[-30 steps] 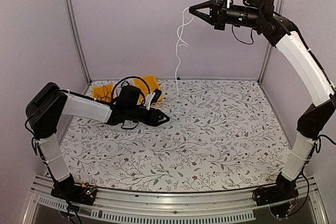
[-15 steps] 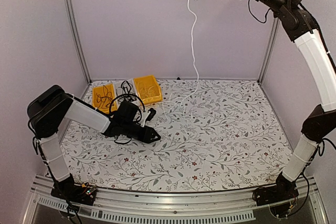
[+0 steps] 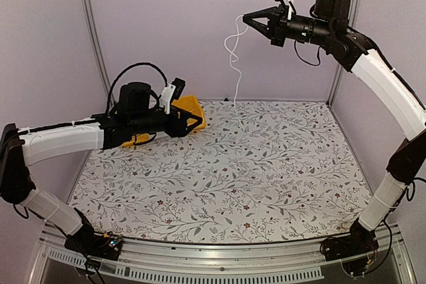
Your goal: Untangle the cables
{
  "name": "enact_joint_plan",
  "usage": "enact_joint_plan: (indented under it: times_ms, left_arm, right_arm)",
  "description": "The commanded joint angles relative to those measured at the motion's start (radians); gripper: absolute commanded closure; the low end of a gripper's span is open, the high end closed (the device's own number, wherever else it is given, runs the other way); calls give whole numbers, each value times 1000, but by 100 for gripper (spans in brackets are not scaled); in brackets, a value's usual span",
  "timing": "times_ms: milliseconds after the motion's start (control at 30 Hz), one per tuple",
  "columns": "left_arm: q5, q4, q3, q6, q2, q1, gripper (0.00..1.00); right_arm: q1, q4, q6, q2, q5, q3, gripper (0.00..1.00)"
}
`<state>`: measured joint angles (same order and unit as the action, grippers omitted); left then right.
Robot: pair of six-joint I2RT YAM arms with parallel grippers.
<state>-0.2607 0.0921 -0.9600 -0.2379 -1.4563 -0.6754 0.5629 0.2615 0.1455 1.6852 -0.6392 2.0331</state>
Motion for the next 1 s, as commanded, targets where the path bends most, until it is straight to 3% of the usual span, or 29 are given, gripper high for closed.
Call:
enact_joint_plan:
  times_ms: [0, 400, 633, 667, 800, 967]
  left_arm:
    - [-73, 45, -93, 72, 38, -19, 38]
    - [-128, 104, -386, 40, -162, -79, 33]
    - [-223, 101, -489, 1, -296, -84, 37]
    - [-232, 112, -492, -2, -303, -84, 41]
    - [-241, 115, -505, -9, -315, -77, 71]
    - [-255, 126, -494, -10, -302, -70, 93]
  right_arm:
    - [2, 3, 0, -52, -24, -23, 100]
    - [2, 0, -31, -33, -49, -27, 100]
    - [2, -7, -50, -33, -56, -26, 100]
    - [2, -7, -49, -32, -56, -27, 100]
    - [1, -9, -49, -32, -36, -38, 100]
    - [-30, -57, -90, -46, -16, -141, 100]
